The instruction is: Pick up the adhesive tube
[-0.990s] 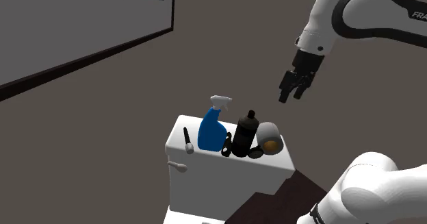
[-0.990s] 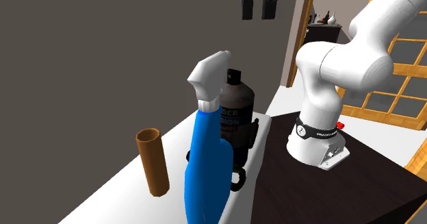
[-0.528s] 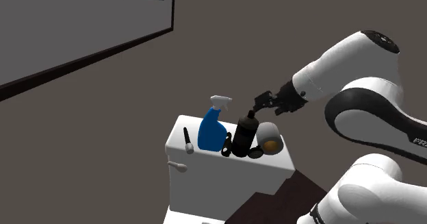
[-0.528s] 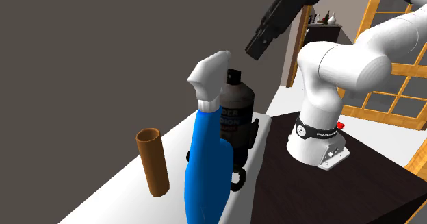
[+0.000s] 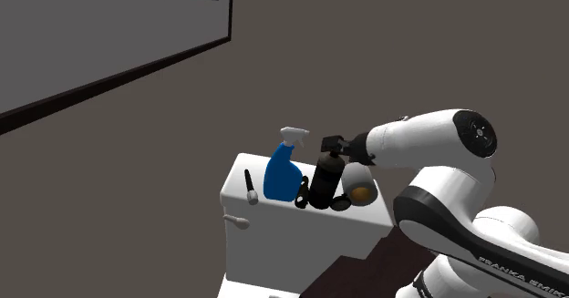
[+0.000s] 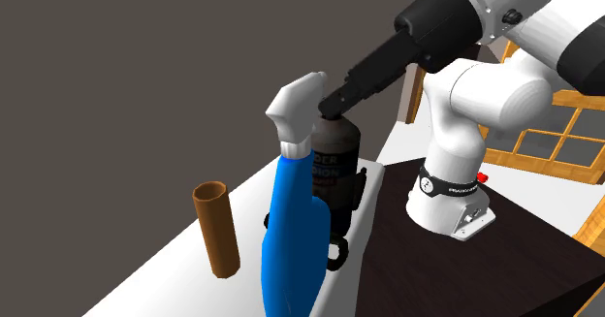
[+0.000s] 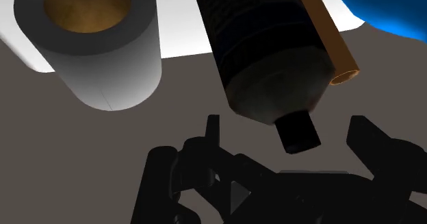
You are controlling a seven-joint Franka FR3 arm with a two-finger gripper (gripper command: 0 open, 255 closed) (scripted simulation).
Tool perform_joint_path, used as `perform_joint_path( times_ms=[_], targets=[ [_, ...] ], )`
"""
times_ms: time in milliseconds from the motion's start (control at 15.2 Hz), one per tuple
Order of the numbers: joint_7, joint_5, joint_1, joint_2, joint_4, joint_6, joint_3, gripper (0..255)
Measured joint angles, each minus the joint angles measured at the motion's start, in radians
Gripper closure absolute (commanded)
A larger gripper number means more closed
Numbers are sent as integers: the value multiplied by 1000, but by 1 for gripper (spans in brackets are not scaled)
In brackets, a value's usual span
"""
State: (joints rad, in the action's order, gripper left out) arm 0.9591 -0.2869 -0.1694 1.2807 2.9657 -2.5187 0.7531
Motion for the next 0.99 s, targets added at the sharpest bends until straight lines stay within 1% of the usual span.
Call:
perform_joint_path(
  times_ms=[198, 264, 990],
  targets=[
    [16, -11, 9, -7, 24, -28, 23, 0],
    [18, -12, 9, -9, 26, -31, 26, 255],
    [16, -10, 9, -5, 22, -26, 23, 255]
  ],
)
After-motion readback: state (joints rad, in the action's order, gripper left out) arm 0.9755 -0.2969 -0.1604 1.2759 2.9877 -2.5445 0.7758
